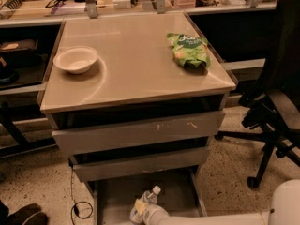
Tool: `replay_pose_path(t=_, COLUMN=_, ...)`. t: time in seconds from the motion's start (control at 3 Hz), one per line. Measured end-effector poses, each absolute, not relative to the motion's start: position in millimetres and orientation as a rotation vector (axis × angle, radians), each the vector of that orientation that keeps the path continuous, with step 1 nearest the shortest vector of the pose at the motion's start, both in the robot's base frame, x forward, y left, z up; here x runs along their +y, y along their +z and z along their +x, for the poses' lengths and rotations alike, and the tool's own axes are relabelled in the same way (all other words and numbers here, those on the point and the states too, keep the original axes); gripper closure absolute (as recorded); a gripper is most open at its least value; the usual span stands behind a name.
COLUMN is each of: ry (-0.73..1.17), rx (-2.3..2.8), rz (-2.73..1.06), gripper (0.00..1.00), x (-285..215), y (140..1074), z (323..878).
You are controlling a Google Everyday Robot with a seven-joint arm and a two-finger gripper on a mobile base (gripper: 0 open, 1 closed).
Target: Place blue plastic bottle into bottom drawer
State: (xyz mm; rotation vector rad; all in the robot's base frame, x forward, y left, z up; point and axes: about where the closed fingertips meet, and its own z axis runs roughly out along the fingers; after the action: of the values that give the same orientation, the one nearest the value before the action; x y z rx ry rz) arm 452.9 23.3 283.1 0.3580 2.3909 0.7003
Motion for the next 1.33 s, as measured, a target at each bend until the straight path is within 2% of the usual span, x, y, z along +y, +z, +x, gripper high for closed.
replay_pose_path(t=0.33, ry=0.682, rx=2.385, rz=0.369, gripper=1.0, x=19.7, y=281.9, z=454.4)
replay_pose_path(t=1.0, ry=0.761, rx=2.348, rz=0.479, gripper=1.0, x=27.1, y=250.4, z=462.8)
replay_pose_path(t=1.33, ry=0.693, rx=2.33, rz=0.49, gripper=1.0, x=33.4, y=233.0, z=464.1)
